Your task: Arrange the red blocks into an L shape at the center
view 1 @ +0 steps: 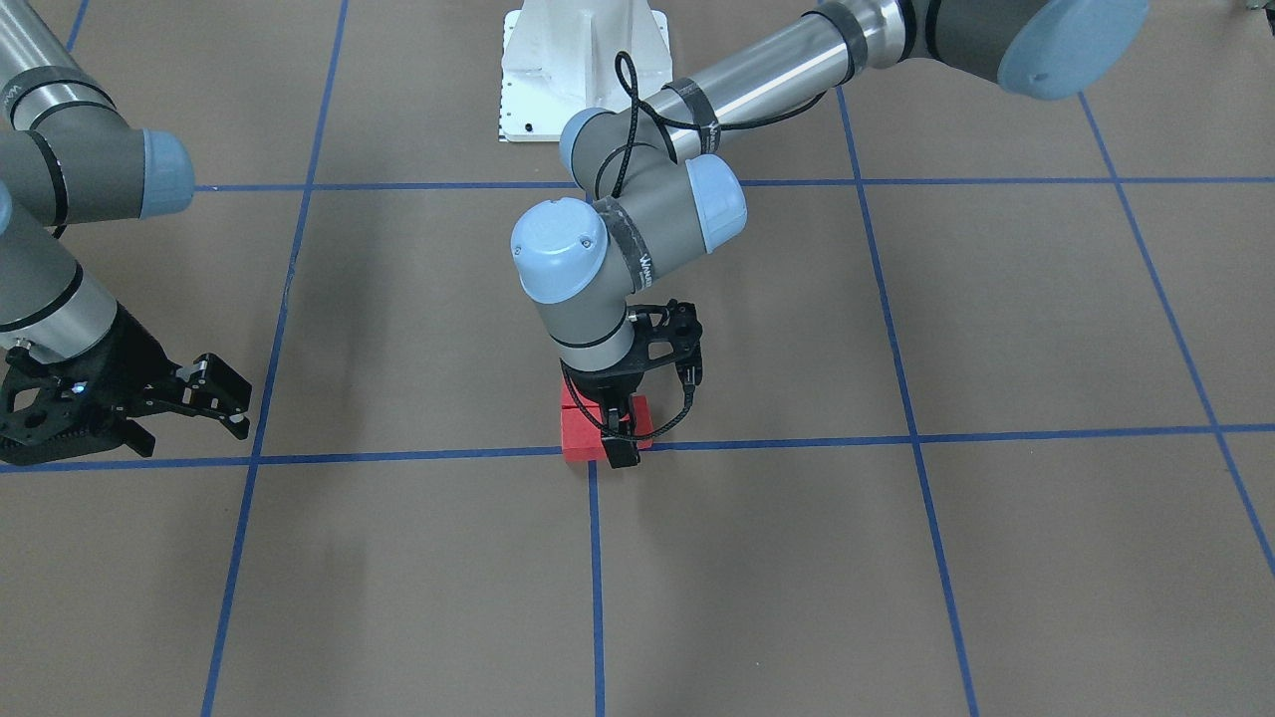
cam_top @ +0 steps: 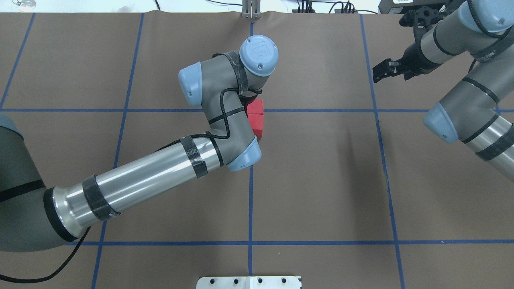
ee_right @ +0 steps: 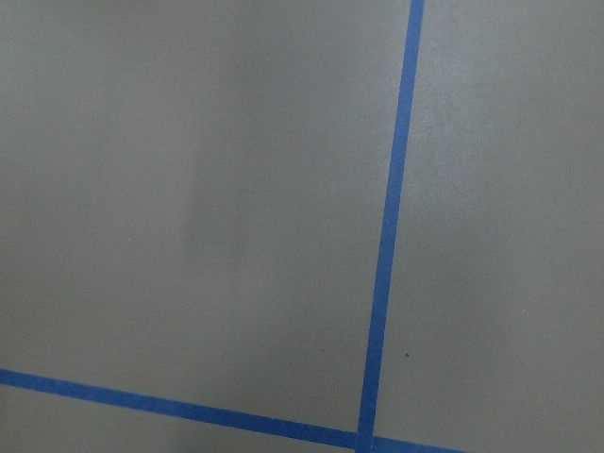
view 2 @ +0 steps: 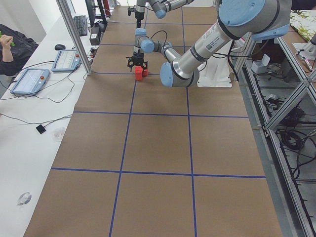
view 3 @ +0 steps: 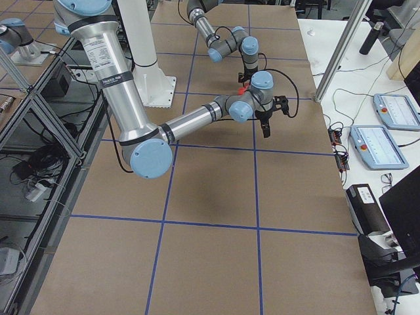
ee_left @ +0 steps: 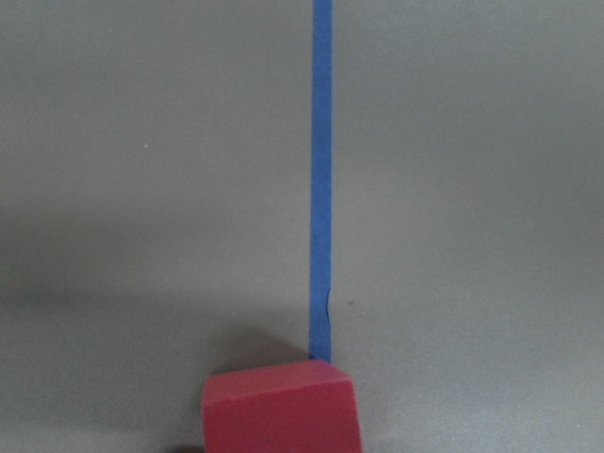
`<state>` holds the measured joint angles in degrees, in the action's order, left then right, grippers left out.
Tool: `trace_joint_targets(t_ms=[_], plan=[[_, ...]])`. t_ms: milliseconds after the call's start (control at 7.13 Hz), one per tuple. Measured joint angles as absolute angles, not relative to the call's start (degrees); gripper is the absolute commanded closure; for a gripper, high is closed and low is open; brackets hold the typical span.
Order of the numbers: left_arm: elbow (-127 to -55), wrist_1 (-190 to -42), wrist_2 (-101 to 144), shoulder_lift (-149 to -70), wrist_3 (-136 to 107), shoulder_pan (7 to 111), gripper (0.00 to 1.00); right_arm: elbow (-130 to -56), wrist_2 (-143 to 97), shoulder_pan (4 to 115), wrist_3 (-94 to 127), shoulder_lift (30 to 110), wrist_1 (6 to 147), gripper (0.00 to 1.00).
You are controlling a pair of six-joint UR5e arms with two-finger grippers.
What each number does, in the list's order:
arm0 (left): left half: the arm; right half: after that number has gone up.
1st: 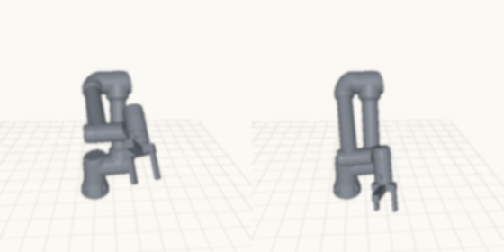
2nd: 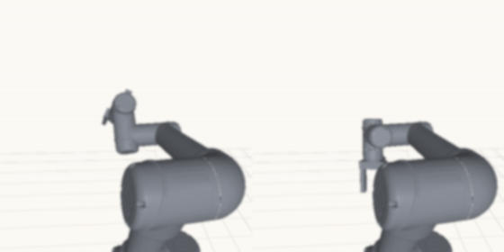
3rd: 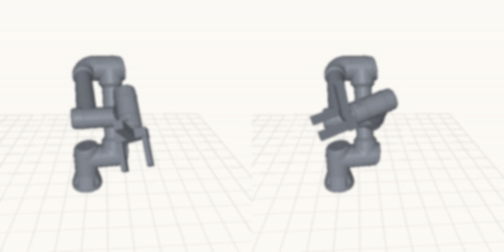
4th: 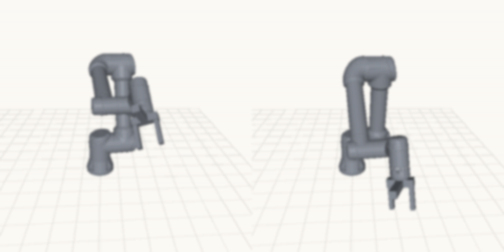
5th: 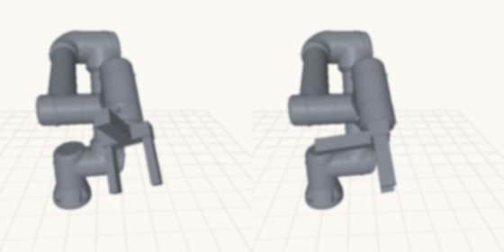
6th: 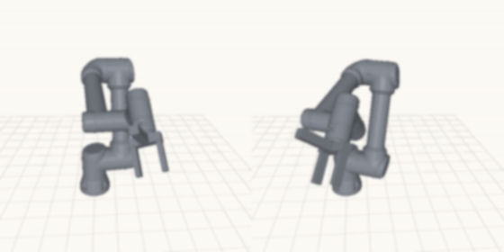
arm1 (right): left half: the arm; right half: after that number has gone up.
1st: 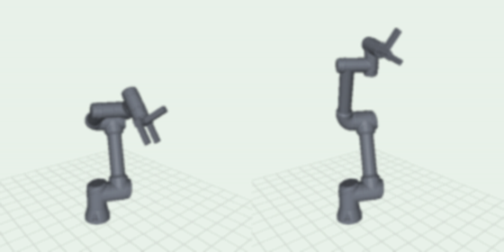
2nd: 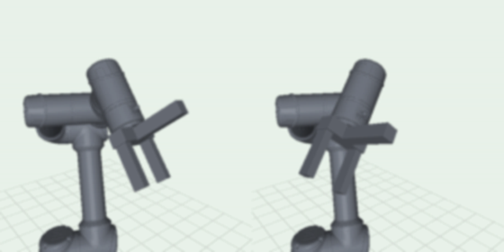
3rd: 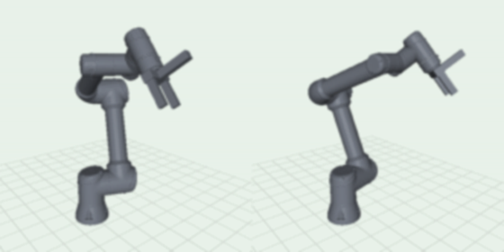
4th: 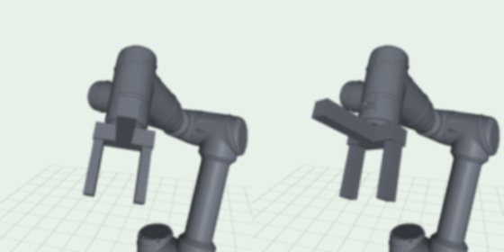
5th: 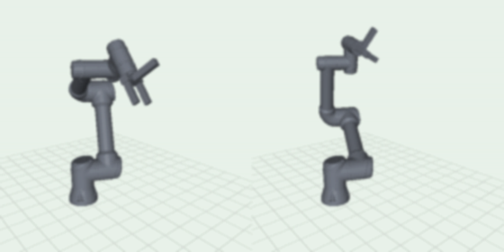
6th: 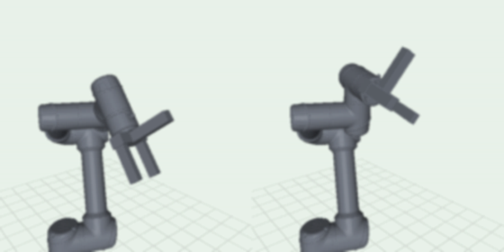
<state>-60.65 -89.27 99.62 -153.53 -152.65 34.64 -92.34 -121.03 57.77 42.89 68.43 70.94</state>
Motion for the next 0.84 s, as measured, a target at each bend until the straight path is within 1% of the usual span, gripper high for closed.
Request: trace_joint_targets(t_ms=[280,561,701,841], plan=[[-67.13,-81.44,100.79,-153.04,-149.46,35.02,0.00,-92.26,-121.08,57.97,42.83,68.17,71.00,0.01],[-76.52,-74.28,101.42,-149.14,-144.01,36.71,0.00,-92.19,-121.65,59.58,42.22,67.95,71.24,0.01],[-82.95,-72.36,101.48,-144.36,-138.81,38.24,0.00,-91.81,-123.27,62.22,40.47,68.00,71.66,0.01],[-90.94,-71.69,101.53,-137.00,-130.59,40.46,0.00,-90.76,-125.79,65.46,36.68,68.41,72.23,0.01]])
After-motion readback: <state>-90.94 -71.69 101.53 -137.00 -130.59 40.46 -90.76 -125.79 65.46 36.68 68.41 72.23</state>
